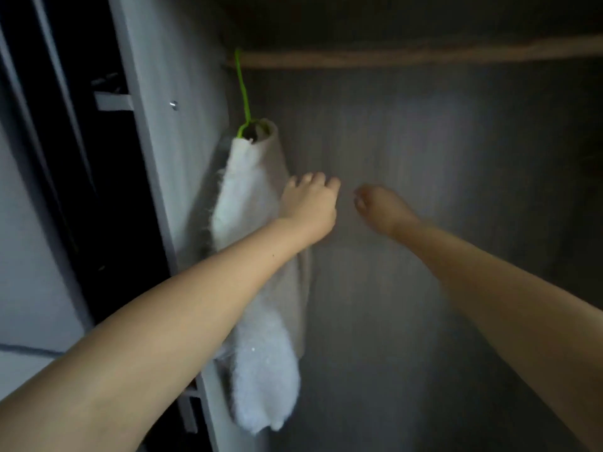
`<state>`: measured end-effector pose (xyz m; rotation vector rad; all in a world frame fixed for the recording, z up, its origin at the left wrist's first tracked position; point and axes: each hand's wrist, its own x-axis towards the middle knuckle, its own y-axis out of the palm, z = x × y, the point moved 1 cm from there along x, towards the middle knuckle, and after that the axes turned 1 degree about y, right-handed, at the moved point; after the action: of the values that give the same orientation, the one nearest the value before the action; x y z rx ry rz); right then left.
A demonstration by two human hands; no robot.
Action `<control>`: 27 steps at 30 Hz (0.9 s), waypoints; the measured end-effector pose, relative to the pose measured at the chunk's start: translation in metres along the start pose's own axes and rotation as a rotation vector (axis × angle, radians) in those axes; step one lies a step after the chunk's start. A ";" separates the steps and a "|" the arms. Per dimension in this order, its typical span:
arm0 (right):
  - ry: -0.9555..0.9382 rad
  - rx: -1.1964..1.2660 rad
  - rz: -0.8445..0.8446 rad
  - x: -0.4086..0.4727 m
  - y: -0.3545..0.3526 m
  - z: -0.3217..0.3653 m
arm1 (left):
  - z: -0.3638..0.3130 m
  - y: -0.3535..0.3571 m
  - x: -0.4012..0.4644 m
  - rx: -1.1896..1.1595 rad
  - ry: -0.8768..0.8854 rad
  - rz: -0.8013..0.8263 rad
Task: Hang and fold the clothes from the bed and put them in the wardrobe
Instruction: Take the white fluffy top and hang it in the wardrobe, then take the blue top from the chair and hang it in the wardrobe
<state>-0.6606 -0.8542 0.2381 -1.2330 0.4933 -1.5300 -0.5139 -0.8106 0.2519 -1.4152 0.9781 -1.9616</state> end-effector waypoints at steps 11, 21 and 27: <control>0.703 -0.301 -0.026 -0.289 -0.027 -0.189 | -0.274 0.100 -0.087 -0.740 0.454 0.419; 1.307 -0.373 -0.089 -0.566 -0.065 -0.203 | -0.452 0.046 -0.239 -0.887 0.991 0.599; 1.535 -0.414 -0.096 -0.707 -0.091 -0.161 | -0.508 -0.012 -0.337 -0.898 1.239 0.667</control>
<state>-0.9108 -0.2372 -0.0625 -0.0789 1.7865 -2.3243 -0.8900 -0.4203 -0.0272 0.1586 2.6404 -1.7544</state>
